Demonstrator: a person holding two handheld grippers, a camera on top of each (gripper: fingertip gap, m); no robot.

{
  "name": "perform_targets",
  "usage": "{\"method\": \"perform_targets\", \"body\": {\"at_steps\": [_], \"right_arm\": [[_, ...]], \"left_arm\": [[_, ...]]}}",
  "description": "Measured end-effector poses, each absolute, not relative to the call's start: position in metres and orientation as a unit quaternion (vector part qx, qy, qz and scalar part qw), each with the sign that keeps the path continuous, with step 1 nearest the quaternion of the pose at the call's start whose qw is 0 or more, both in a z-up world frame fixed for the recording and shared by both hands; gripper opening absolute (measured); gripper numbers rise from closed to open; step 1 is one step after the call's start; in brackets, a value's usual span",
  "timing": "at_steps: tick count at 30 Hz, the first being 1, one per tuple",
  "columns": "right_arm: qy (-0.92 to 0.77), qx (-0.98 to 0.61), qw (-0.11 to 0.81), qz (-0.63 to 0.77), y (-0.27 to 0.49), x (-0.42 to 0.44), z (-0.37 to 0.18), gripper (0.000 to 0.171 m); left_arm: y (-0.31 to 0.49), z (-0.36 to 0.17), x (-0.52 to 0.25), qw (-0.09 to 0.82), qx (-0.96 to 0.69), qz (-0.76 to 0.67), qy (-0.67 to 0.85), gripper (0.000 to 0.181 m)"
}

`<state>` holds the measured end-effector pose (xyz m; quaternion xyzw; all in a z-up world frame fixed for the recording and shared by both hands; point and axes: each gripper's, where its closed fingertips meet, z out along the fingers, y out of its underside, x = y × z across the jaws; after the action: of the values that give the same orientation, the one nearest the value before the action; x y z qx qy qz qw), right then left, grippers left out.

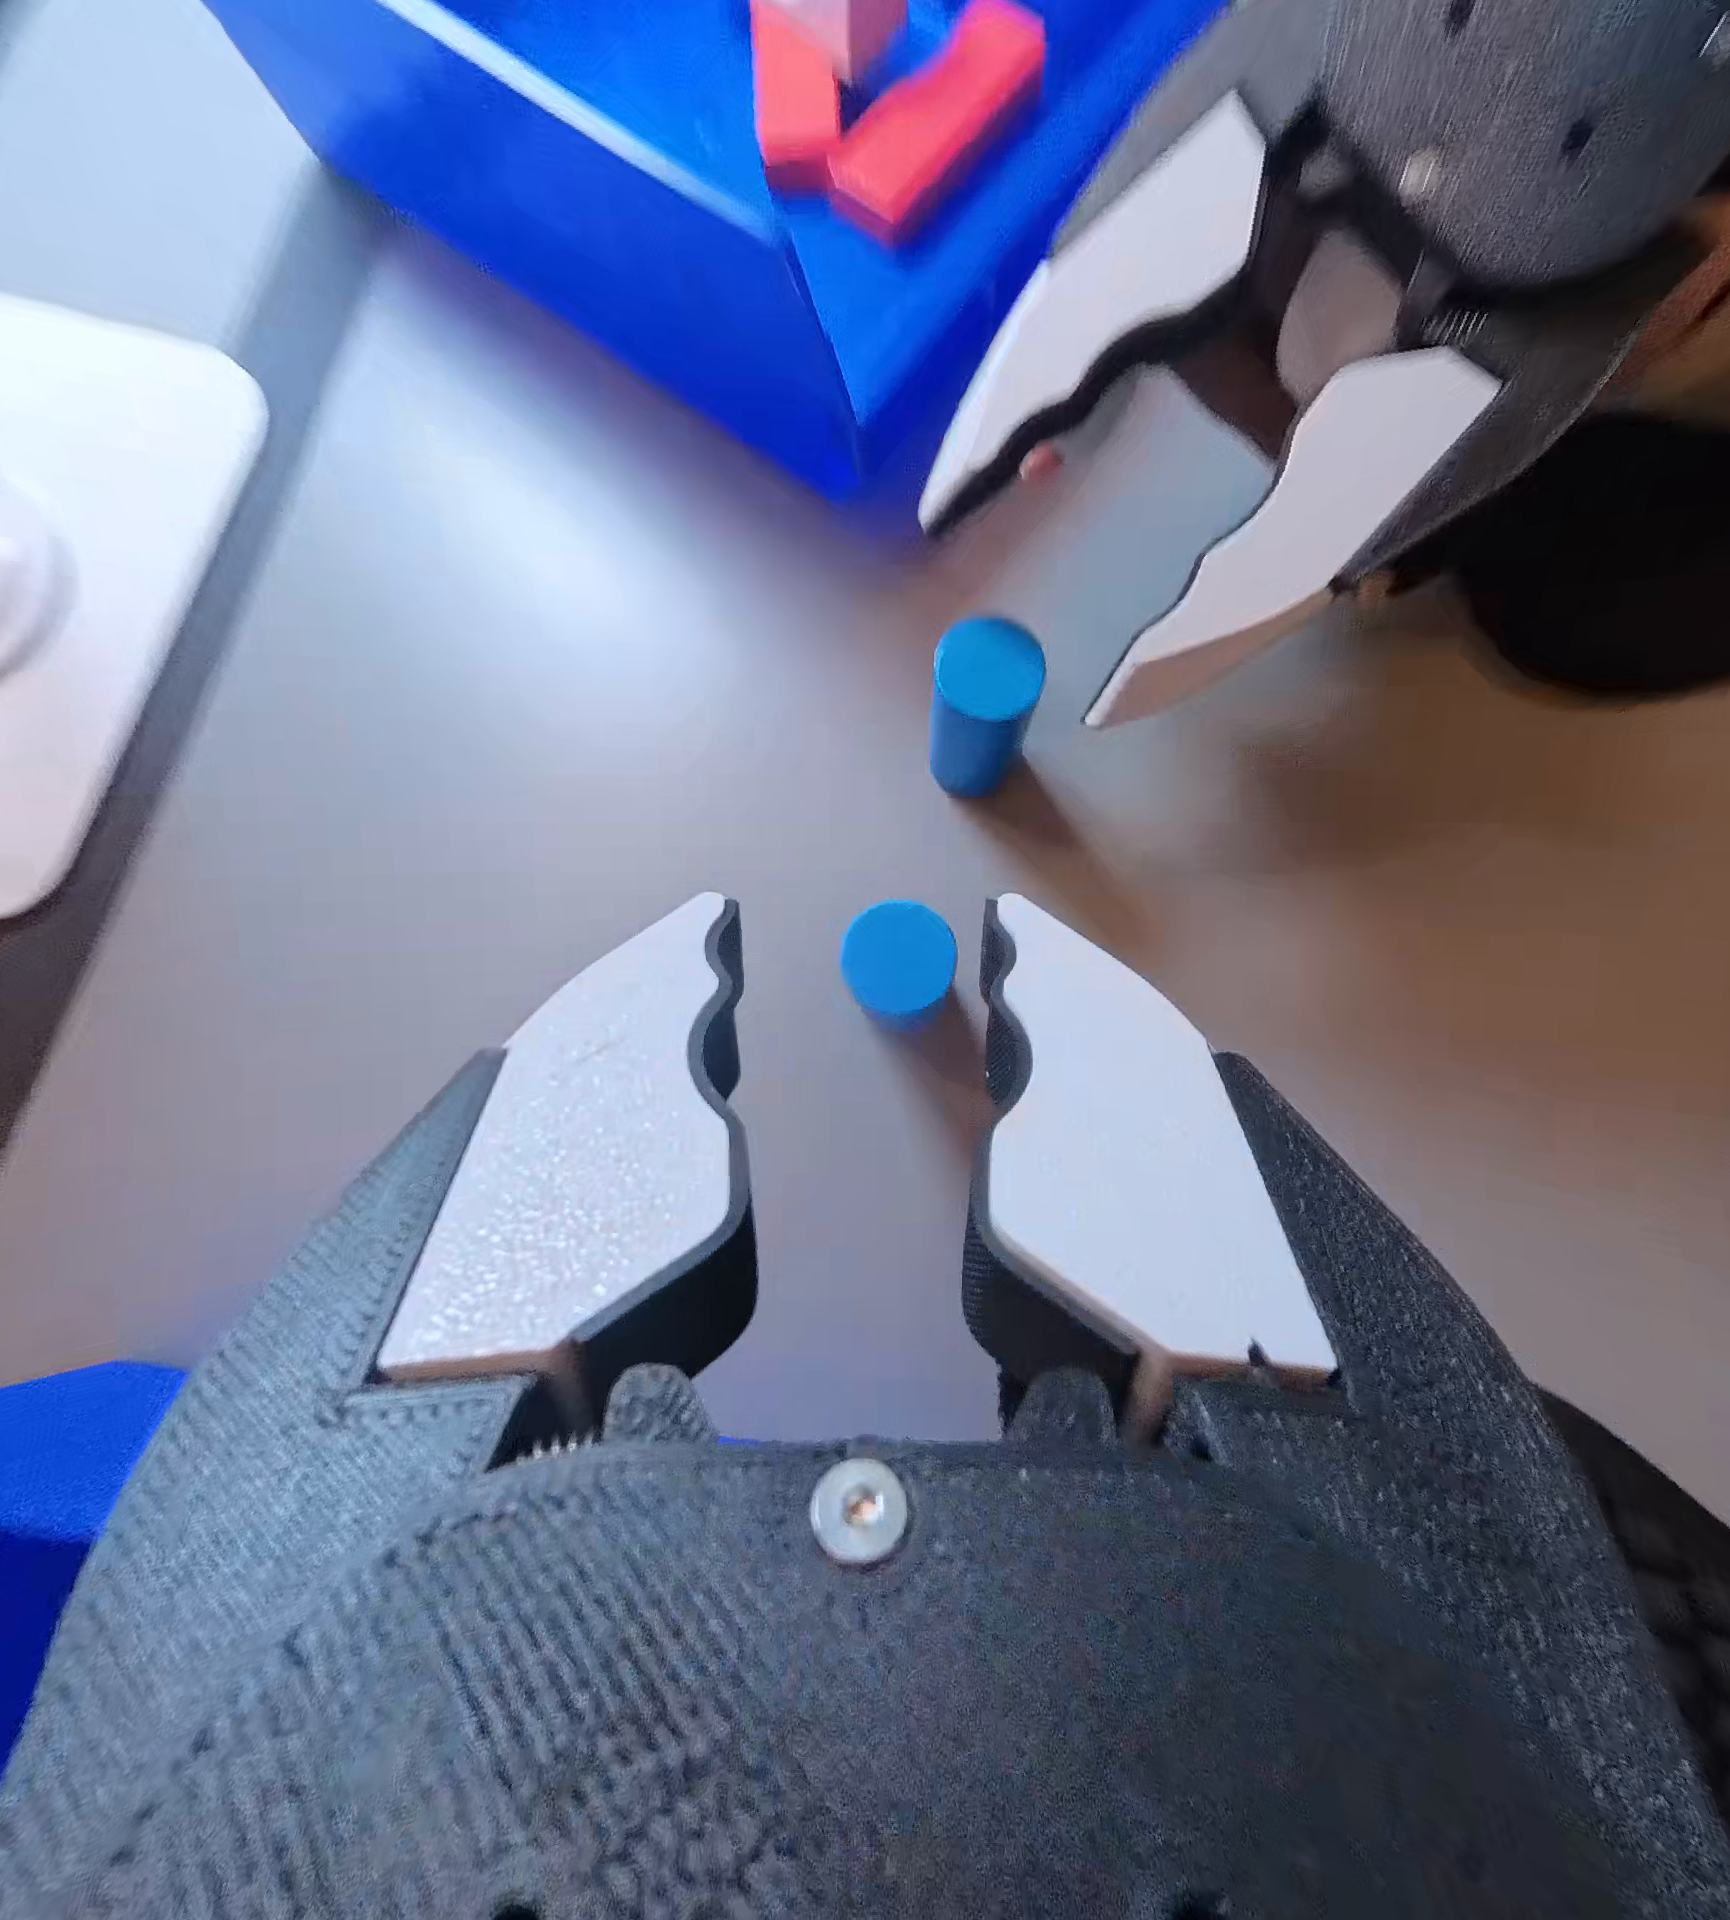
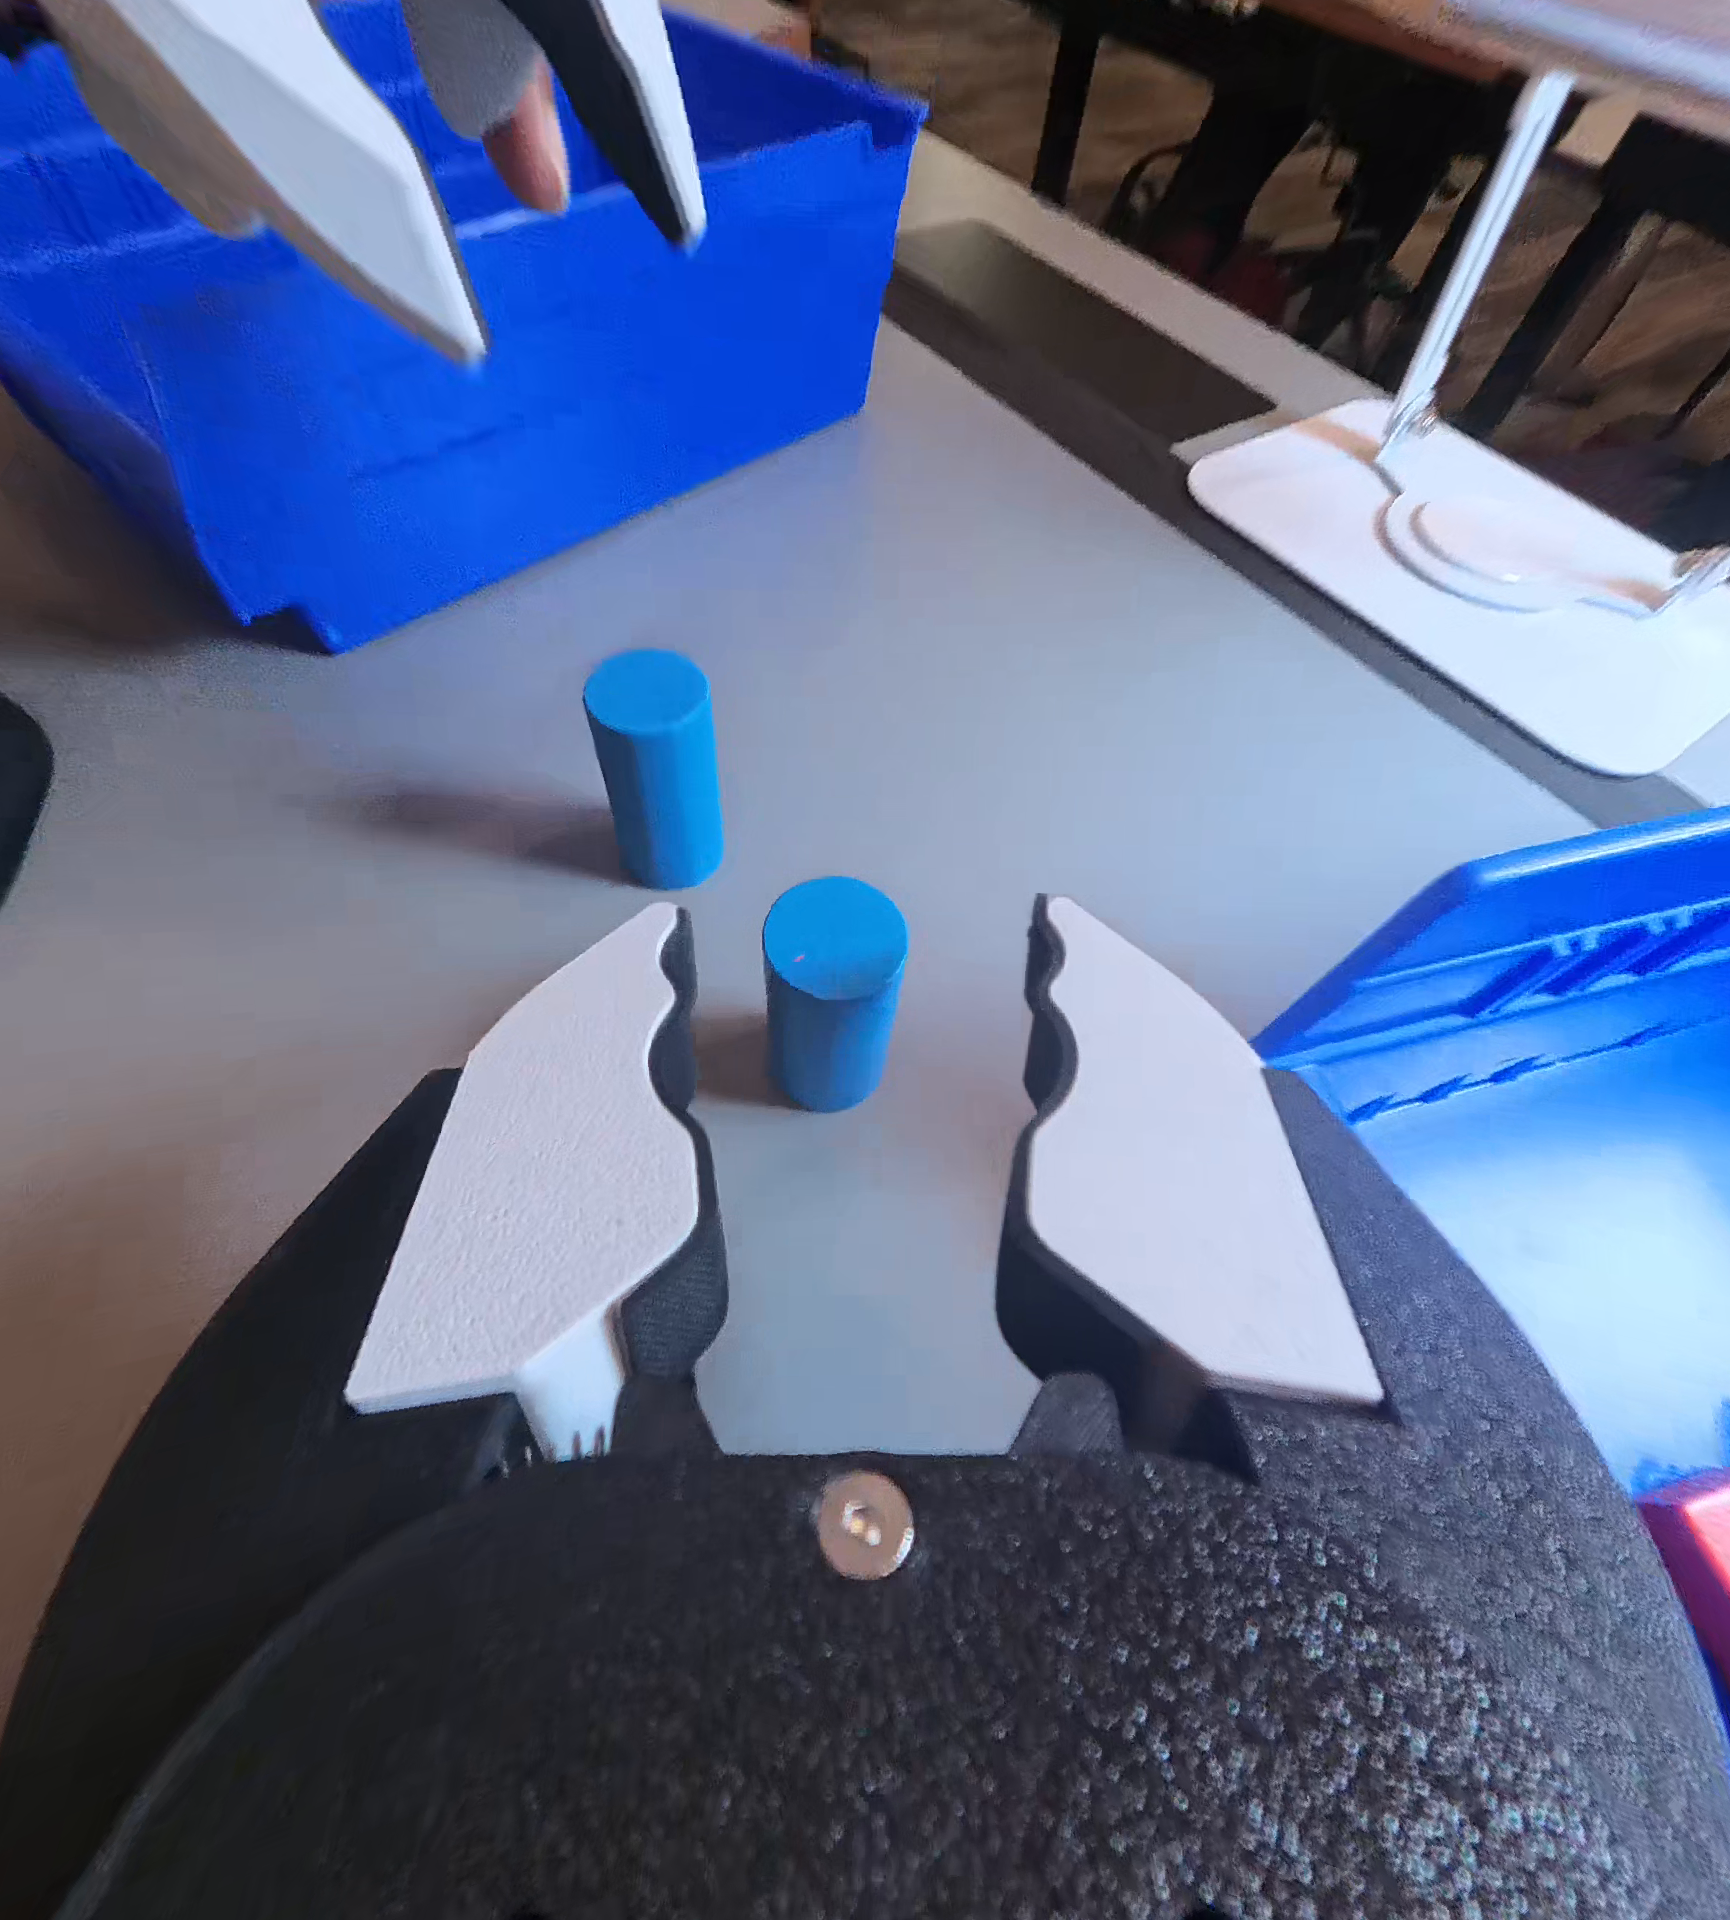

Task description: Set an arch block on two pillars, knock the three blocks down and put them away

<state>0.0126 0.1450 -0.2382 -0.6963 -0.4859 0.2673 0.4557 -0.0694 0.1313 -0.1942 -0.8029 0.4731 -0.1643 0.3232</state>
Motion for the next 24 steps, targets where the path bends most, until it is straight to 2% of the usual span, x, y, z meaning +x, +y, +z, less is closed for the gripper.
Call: {"method": "perform_targets", "body": {"at_steps": [3,6,11,16,21,22,24], "right_arm": [[-0.463,-0.682,0.496,0.275,0.149,0.018,-0.215,0.062],[-0.443,-0.670,0.526,0.281,0.153,0.025,-0.197,0.060],[-0.426,-0.664,0.537,0.299,0.153,0.029,-0.186,0.056],[-0.438,-0.665,0.530,0.290,0.151,0.025,-0.192,0.055],[-0.447,-0.663,0.528,0.284,0.149,0.023,-0.195,0.053],[-0.447,-0.664,0.528,0.284,0.148,0.023,-0.195,0.053],[-0.448,-0.663,0.529,0.284,0.148,0.023,-0.195,0.052]], "left_arm": [[0.128,-0.149,-0.102,0.415,-0.786,-0.158,0.430,0.045],[0.120,-0.140,-0.156,0.438,-0.807,-0.124,0.377,0.049],[0.105,-0.207,-0.249,0.315,-0.894,-0.051,0.316,0.053],[0.088,-0.269,-0.288,0.192,-0.940,-0.058,0.275,0.051],[0.079,-0.300,-0.289,0.120,-0.948,-0.074,0.287,0.041],[0.076,-0.303,-0.284,0.109,-0.944,-0.087,0.298,0.029],[0.076,-0.305,-0.283,0.109,-0.937,-0.070,0.324,0.024]]}}
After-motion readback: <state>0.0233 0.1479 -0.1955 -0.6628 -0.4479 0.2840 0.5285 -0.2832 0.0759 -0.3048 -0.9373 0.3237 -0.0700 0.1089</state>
